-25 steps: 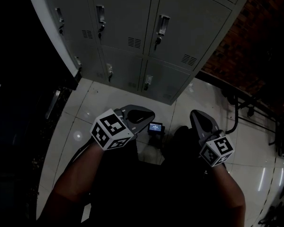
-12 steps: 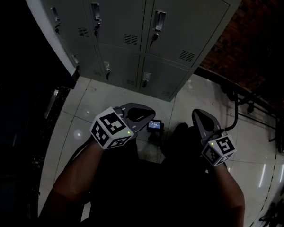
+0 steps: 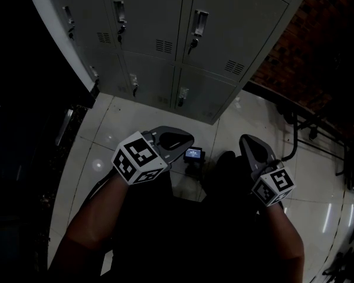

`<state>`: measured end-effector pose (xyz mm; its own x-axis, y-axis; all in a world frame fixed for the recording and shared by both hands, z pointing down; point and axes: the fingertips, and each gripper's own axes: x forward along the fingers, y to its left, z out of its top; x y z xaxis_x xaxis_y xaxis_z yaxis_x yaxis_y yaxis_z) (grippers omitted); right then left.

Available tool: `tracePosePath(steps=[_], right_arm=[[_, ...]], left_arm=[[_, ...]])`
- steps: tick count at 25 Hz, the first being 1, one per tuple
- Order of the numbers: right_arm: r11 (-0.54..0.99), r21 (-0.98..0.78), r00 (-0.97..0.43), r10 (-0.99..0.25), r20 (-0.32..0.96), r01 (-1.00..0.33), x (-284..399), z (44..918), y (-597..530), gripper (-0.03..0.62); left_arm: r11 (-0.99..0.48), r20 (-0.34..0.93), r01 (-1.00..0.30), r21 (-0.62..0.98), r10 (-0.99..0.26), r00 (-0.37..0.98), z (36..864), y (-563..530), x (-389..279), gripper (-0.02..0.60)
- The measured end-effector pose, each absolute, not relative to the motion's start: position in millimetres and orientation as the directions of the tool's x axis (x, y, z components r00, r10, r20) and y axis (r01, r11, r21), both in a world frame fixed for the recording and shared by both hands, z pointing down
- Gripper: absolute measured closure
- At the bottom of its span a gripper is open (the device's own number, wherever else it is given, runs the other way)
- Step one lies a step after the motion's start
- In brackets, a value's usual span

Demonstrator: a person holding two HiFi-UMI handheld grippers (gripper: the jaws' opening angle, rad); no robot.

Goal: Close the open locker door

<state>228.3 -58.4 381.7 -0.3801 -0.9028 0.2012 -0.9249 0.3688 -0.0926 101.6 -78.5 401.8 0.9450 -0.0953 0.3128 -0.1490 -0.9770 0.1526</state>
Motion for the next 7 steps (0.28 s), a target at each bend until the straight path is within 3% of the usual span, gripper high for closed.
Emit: tracePosePath(steps=[7], right_arm=[[0.377, -0.099, -0.390, -0.897, 0.208, -0.921, 223.4, 381.8, -58.9, 0.592]], left_arm=[[-0.977, 0.321, -0.154, 0.150, -0.099, 0.942, 402.9, -78.6, 100.5, 0.569]])
